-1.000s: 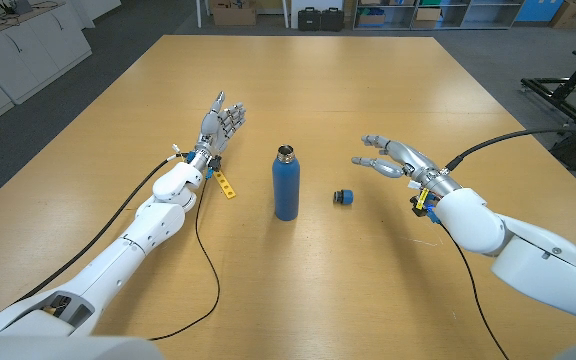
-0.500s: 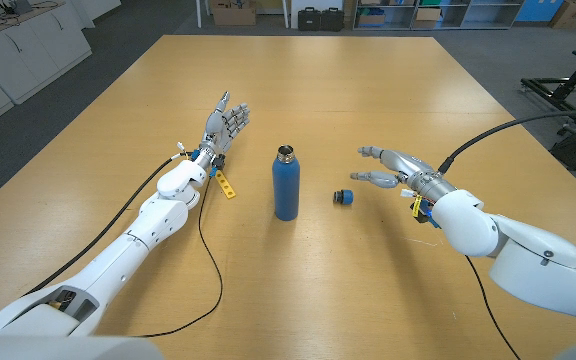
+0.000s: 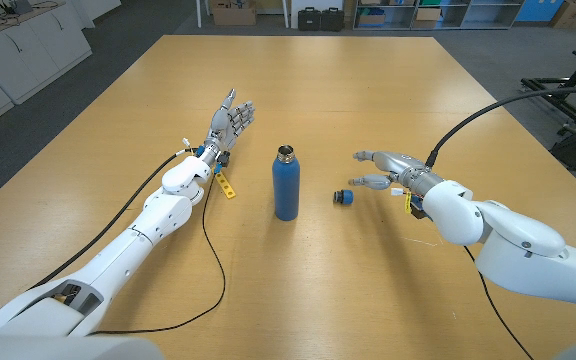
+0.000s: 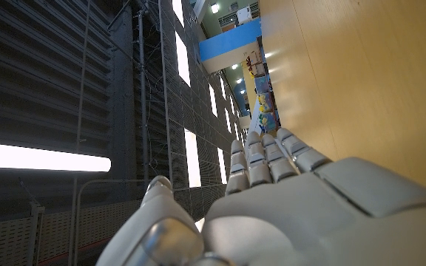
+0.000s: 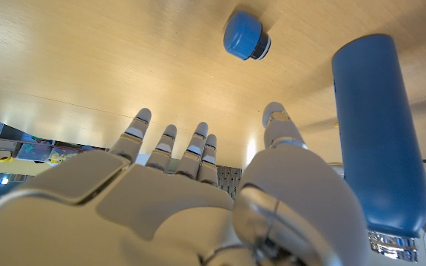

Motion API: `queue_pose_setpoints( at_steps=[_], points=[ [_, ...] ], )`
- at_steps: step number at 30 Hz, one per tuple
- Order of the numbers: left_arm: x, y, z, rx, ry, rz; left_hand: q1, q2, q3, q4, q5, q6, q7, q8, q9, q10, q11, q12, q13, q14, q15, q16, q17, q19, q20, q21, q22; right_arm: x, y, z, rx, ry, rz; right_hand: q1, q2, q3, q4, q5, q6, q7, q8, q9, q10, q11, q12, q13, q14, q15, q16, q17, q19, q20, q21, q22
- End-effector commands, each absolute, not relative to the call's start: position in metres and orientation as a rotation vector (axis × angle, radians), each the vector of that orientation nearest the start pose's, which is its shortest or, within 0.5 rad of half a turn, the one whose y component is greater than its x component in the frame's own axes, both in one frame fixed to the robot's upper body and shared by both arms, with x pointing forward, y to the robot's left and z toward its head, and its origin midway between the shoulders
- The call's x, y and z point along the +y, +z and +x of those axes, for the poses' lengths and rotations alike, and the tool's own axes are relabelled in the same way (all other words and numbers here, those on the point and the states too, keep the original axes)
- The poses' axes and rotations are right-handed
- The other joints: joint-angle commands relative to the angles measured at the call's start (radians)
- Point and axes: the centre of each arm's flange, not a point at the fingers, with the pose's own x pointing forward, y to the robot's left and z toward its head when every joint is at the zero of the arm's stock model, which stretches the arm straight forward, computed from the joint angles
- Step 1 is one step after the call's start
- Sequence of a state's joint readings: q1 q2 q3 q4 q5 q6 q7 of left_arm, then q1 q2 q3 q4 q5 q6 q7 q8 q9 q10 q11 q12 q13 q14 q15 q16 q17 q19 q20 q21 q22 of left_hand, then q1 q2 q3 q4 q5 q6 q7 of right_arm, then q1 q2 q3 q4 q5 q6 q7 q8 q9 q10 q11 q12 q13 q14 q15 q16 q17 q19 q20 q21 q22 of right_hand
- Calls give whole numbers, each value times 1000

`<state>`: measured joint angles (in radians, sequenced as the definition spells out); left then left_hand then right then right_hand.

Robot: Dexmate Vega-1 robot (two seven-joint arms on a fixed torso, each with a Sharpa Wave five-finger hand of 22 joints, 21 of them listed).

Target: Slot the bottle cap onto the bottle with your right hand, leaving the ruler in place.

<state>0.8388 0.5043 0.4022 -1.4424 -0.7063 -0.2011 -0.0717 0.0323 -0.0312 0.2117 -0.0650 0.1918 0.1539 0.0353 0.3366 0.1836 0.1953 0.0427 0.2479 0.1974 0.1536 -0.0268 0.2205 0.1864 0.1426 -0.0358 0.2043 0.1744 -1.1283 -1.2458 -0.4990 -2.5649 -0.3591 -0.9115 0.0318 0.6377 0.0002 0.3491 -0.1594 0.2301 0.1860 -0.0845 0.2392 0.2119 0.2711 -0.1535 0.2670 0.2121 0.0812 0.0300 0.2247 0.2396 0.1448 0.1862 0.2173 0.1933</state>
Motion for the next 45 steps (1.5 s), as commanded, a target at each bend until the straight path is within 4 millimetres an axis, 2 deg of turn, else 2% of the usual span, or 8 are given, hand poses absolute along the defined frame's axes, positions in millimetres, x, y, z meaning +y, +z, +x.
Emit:
queue_pose_setpoints(
  at_steps=[1,6,11,19,26,30,36,45],
  points=[
    [233,5,639,-585,-376,-45,4,9,7,-3,4,12,-3,-1,6,5,-1,-2,3,3,-3,-1,3,-5,-20,-4,4,-227,-21,433,-234,-32,-1532,8,-1,0,8,11,-3,7,-3,2,7,4,4,4,5,-3,6,7,1,12,-2,5],
    [232,7,638,-578,-397,-33,4,10,7,-3,4,11,-4,-3,6,1,-2,-5,3,-3,-1,-5,3,-11,-20,-6,4,-224,-29,425,-232,-72,-1536,2,-4,-4,13,12,-23,14,-12,3,-23,23,-7,5,-18,5,-2,11,1,17,-1,5],
    [232,7,636,-578,-400,-26,4,11,7,-3,4,8,-3,-6,6,-2,-1,-8,3,-7,-1,-7,3,-15,-20,-8,4,-217,-36,420,-217,-117,-1574,1,-5,-5,13,13,-26,20,-14,3,-23,21,-7,6,-23,9,-3,12,2,21,-1,5],
    [230,6,634,-582,-409,-25,4,11,7,-3,4,11,-3,-6,6,1,-1,-8,3,-8,0,-8,3,-16,-19,-9,4,-214,-42,425,-181,-140,-1625,-5,-9,-11,17,15,-13,2,-10,3,-15,8,-4,6,-13,0,2,15,6,25,1,6],
    [226,7,634,-582,-415,-20,3,12,7,-4,4,14,-3,-7,6,3,0,-8,4,-7,-1,-9,3,-17,-19,-9,4,-213,-42,432,-189,-129,-1602,-6,-16,-15,17,19,-52,5,-25,4,-36,15,-13,3,0,-9,5,17,24,27,8,6],
    [225,7,635,-577,-418,-20,3,13,7,-4,4,14,-4,-7,6,3,-1,-9,4,-8,-1,-10,3,-18,-18,-9,4,-212,-43,437,-188,-108,-1600,-5,-18,-18,18,27,36,-24,8,6,-43,10,-15,1,8,-11,4,19,42,28,13,6],
    [222,7,635,-576,-425,-14,3,13,7,-4,4,15,-5,-9,6,3,-3,-10,4,-10,1,-11,3,-21,-12,-10,4,-207,-43,443,-196,-91,-1611,1,-16,-16,16,31,70,-21,19,6,-45,5,-15,0,23,-11,7,20,50,28,15,6],
    [221,7,634,-587,-427,-23,3,14,7,-4,4,17,-4,-10,6,3,-3,-12,4,-10,1,-12,3,-21,-11,-10,4,-197,-42,450,-191,-59,-1641,24,-10,-7,9,39,-7,-16,-15,5,-52,10,-15,-1,28,-18,4,22,59,28,16,6]
  ],
)
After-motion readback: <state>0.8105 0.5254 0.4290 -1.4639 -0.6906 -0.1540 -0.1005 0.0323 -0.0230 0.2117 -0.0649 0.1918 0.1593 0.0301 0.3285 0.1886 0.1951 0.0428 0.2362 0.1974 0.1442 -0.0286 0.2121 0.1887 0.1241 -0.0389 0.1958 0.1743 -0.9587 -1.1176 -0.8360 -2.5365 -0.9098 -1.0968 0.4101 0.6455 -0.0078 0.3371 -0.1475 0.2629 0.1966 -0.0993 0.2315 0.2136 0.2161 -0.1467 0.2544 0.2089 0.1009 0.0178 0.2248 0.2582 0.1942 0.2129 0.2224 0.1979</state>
